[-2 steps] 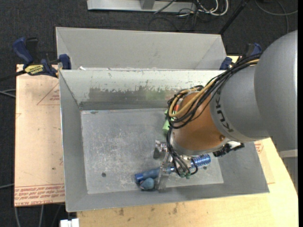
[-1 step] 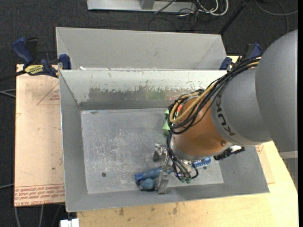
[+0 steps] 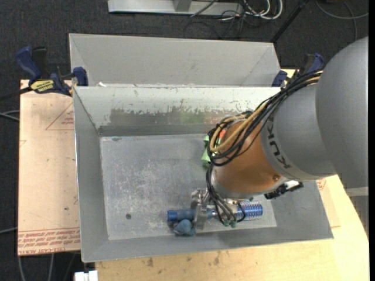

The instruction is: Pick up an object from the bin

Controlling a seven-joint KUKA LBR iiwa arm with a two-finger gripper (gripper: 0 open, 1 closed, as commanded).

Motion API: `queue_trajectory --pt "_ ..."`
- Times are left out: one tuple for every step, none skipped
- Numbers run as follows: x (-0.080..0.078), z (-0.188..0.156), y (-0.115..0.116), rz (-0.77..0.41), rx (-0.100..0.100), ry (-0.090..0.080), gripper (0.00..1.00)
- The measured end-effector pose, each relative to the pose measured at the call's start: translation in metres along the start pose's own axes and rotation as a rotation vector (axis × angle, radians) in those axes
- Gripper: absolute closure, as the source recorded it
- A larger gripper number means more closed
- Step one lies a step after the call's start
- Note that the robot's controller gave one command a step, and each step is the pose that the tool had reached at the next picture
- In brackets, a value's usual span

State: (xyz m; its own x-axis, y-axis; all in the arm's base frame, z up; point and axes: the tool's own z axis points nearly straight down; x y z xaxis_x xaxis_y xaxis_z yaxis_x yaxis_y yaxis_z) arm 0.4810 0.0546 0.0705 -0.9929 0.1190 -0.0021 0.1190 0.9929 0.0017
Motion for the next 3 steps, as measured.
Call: queue_trajectory --pt "-0.02 0.0 0.064 -0.041 -0.002 -0.002 1.0" --pt "-0.001 -0.109 0.053 -0.027 -0.001 -0.004 1.0" --pt "0.004 -0.14 0.063 -0.013 -0.001 -0.002 1.0"
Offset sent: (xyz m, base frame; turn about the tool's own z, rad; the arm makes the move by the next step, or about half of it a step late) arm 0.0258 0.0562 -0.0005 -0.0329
